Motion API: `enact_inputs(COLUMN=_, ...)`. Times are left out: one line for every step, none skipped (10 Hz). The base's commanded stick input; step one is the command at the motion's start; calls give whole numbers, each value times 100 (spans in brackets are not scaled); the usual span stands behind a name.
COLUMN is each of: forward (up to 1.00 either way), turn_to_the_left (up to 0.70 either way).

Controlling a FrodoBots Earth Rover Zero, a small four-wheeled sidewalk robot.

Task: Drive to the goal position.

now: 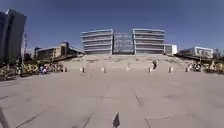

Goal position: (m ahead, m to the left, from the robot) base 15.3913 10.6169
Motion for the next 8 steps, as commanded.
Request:
enact_inputs(forward=70, turn_to_the_left=-1)
enact_inputs(forward=70, turn_to_the_left=-1)
enact_inputs(forward=70, turn_to_the_left=-1)
enact_inputs(forward=70, turn_to_the_left=-1)
enact_inputs(forward=70, turn_to_the_left=-1)
enact_inputs(forward=70, turn_to_the_left=-1)
enact_inputs(forward=70, turn_to_the_left=-1)
enact_inputs(forward=70, turn_to_the_left=-1)
